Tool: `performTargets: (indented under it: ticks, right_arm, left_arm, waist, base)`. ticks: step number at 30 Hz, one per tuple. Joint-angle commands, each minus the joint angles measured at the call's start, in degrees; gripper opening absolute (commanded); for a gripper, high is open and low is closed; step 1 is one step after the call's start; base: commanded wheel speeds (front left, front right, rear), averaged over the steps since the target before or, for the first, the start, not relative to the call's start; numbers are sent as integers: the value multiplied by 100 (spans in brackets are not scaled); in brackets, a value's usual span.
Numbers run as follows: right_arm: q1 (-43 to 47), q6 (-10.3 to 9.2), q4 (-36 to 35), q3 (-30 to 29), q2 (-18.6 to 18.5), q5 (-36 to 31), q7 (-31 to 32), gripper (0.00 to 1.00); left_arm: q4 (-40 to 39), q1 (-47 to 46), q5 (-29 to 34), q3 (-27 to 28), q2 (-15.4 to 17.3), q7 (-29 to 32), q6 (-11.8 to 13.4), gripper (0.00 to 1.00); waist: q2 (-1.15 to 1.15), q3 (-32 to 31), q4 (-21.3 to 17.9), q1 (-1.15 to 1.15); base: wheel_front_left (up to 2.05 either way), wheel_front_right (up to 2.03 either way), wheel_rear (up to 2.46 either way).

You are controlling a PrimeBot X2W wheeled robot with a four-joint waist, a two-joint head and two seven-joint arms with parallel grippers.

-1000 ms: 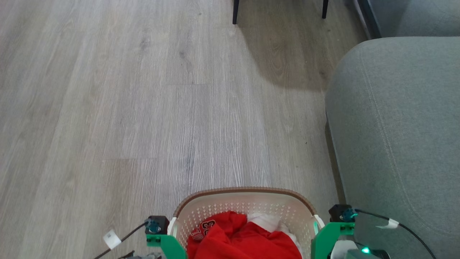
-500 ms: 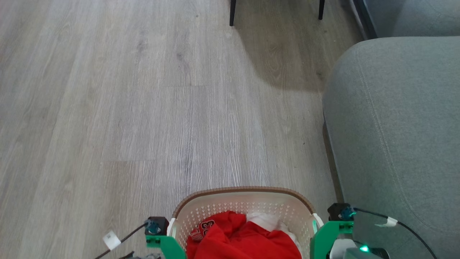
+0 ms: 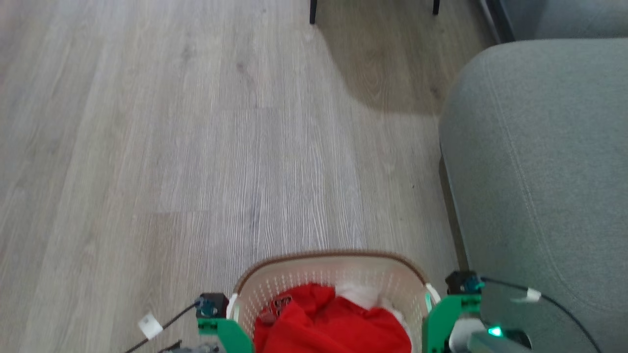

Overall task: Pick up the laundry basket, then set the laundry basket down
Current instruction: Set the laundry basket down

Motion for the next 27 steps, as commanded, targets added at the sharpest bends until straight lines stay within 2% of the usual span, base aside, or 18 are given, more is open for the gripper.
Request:
performTargets:
  ticks: [1, 10, 20, 27]
  right_arm:
    - [-408, -10, -31, 70, -34, 12, -142, 0]
    - [-1086, -10, 71, 135, -34, -31, -298, 0]
    - [-2196, -10, 133, 118, -34, -214, -522, 0]
    - [-2910, -10, 138, -197, -112, -622, -599, 0]
  left_arm:
    - [14, -409, -3, 39, 151, -103, 50, 0]
    - [47, -1003, 10, 38, 151, -223, 57, 0]
    - [155, -2111, 36, 153, 162, -459, 73, 0]
    - [202, -2876, 144, 143, 175, -631, 96, 0]
  waist:
    - [0, 126, -15, 0]
    - [0, 784, -49, 0]
    - [0, 2048, -126, 0]
    - [0, 3026, -152, 0]
  base:
    - [0, 0, 0]
    - [0, 0, 0]
    - [0, 0, 0]
    - [0, 0, 0]
